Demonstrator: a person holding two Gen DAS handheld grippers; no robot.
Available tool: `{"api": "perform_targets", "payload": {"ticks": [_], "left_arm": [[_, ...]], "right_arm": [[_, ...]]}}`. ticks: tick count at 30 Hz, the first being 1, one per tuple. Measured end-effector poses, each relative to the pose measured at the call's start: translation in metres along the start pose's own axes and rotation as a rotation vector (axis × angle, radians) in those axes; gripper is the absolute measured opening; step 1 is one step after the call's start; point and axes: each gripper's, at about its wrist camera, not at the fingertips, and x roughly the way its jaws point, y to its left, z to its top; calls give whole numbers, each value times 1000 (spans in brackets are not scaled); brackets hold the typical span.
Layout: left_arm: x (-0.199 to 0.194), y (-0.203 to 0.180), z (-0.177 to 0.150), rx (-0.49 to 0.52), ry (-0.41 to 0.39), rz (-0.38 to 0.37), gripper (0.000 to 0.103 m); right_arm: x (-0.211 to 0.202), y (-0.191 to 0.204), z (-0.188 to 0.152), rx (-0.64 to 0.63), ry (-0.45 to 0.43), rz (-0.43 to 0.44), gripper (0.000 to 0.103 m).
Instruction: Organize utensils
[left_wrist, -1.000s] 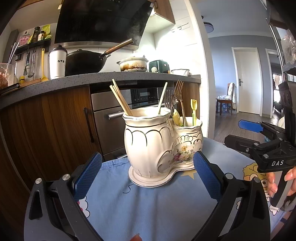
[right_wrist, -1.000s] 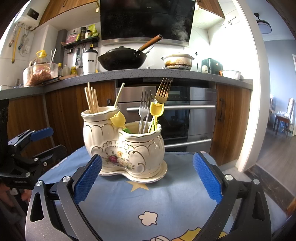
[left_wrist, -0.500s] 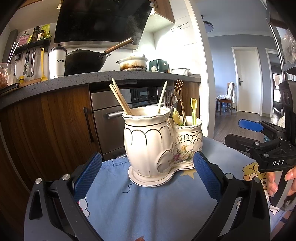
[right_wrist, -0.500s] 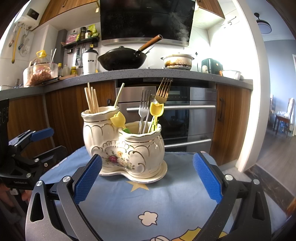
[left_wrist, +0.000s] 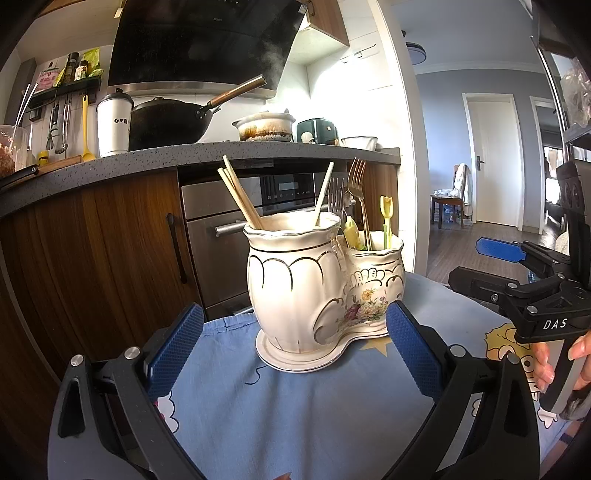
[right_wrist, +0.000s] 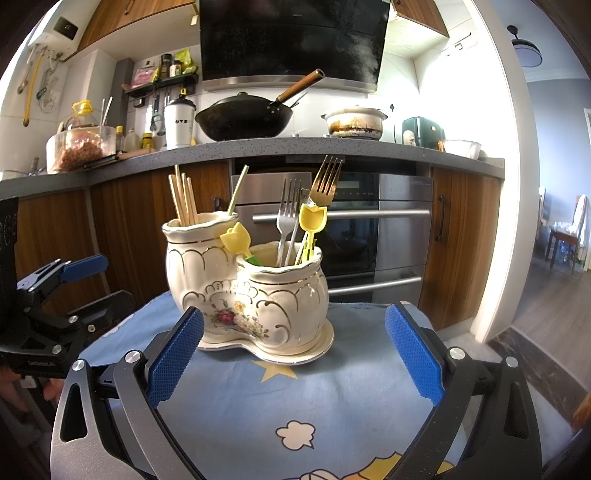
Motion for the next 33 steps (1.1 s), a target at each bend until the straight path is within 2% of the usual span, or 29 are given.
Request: {"api": "perform_targets", "payload": {"ticks": [33], "left_arm": [[2,-1,-2,6,12,15,98]], "right_arm": [[0,0,0,1,1,0,98]]}}
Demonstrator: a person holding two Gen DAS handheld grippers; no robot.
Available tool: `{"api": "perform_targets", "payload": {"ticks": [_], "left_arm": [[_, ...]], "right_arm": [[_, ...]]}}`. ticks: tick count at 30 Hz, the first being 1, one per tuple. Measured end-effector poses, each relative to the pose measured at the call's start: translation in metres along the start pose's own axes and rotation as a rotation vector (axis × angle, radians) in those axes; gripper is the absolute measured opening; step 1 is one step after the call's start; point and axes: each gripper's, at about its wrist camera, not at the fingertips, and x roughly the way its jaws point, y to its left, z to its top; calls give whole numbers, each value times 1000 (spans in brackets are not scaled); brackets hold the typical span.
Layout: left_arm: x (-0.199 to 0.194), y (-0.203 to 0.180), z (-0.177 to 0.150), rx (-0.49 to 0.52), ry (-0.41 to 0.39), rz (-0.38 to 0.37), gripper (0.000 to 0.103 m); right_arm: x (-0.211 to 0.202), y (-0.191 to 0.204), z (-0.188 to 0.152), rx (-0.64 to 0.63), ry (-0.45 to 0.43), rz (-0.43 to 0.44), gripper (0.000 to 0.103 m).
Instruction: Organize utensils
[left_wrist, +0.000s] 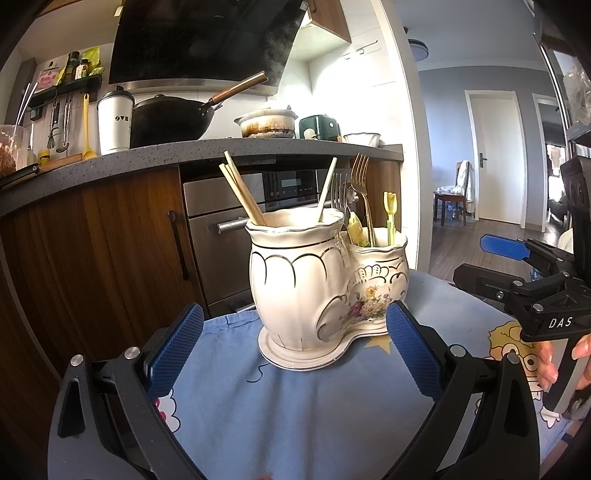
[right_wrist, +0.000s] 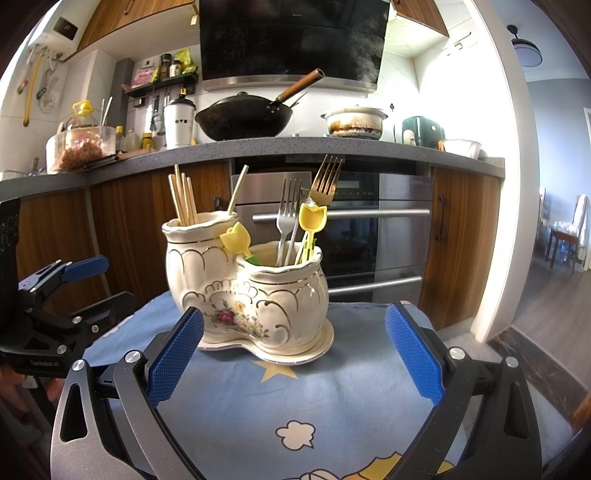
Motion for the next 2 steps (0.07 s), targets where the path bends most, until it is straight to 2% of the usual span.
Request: {"api": "perform_targets", "payload": {"ticks": [2], "left_arm": [[0,0,0,2,0,0,98]], "right_arm": [[0,0,0,0,0,0,98]]}}
